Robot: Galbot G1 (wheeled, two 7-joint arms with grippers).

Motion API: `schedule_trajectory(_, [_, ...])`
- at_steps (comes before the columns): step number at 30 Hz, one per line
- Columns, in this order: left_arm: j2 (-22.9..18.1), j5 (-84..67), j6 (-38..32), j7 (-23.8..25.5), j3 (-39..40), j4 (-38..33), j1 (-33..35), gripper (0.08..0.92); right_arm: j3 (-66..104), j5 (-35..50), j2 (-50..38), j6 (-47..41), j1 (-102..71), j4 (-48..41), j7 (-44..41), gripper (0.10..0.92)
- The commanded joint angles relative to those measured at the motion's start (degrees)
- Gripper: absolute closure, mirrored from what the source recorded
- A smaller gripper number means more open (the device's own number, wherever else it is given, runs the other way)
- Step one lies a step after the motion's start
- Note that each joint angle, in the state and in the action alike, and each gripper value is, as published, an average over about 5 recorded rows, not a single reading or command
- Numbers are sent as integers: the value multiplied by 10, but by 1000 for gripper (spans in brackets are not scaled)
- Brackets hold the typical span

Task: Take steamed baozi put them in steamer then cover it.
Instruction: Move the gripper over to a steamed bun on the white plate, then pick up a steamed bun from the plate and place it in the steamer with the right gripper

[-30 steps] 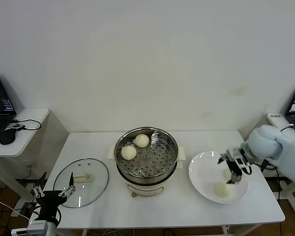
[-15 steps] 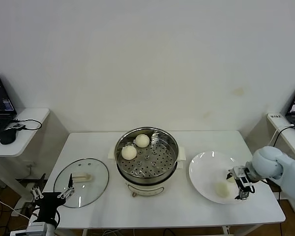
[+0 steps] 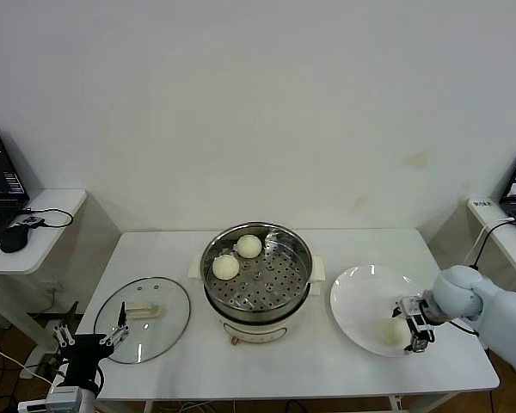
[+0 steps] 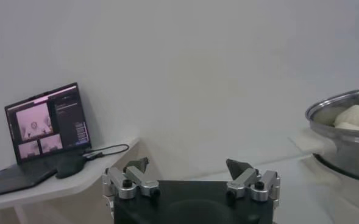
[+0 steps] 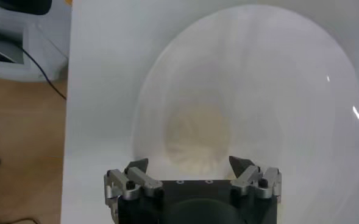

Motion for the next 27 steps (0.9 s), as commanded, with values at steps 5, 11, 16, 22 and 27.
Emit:
schedule_trajectory(5, [0, 0, 0, 0, 2, 2, -2, 177, 8, -1, 11, -3, -9, -9, 3, 297])
schedule_trajectory(11, [-2, 0, 0, 0, 2, 2, -3, 177, 3, 8, 11, -5, 4, -9, -3, 359])
schedule_trajectory(16, [-2, 0, 0, 0, 3, 2, -4, 177, -7, 26, 9, -6, 47, -5, -22, 364])
schedule_trajectory(22, [0, 0, 0, 0, 5, 4, -8, 177, -62, 84, 1, -13, 174, 8, -36, 366])
schedule_trajectory(27, [1, -1, 0, 0, 7, 6, -11, 177, -112, 156, 6, -24, 304, 15, -44, 364])
